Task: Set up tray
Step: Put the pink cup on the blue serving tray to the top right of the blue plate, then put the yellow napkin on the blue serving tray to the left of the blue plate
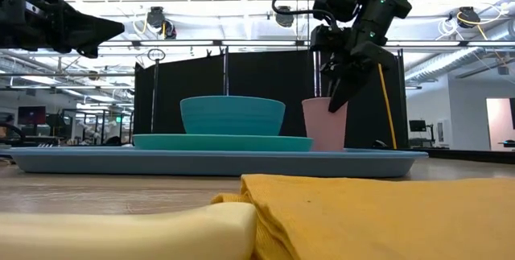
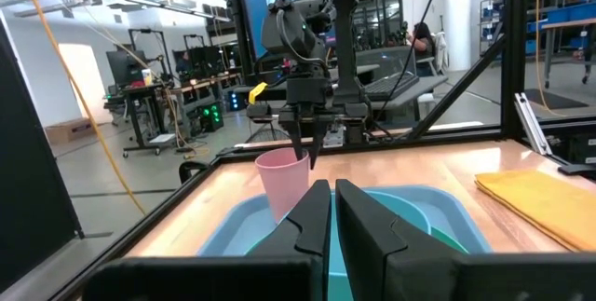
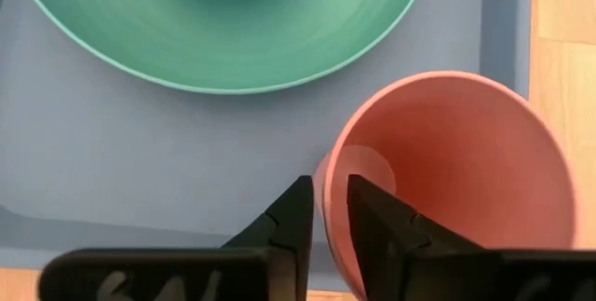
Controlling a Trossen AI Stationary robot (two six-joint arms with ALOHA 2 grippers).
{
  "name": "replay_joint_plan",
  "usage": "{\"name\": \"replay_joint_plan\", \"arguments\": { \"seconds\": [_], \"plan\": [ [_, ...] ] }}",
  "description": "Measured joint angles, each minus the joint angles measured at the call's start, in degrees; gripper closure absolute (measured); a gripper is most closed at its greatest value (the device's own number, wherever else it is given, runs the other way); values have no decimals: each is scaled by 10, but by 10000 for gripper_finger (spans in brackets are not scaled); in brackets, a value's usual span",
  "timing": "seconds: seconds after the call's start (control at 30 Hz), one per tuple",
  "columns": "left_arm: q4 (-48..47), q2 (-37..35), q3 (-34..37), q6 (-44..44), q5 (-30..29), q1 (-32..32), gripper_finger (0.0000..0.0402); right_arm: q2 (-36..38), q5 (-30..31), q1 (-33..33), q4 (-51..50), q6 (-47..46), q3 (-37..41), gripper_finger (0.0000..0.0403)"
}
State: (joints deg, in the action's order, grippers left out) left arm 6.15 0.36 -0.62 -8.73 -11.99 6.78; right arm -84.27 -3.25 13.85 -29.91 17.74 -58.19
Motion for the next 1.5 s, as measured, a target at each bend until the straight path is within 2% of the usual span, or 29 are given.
{"name": "replay_joint_plan", "arguments": {
  "seconds": [0.43,0.9,1.17,1.33,1.5],
  "plan": [
    [0,0,0,0,0,0,376,9,2,0,12,5,0,304],
    [0,0,0,0,0,0,376,67,5,-7,14,-14,0,298],
    [0,0,0,0,0,0,376,102,9,-62,14,-16,0,298],
    [0,0,0,0,0,0,376,117,73,-115,14,-21,0,298],
    [0,0,0,0,0,0,376,117,96,-165,15,-32,0,298]
  ]
}}
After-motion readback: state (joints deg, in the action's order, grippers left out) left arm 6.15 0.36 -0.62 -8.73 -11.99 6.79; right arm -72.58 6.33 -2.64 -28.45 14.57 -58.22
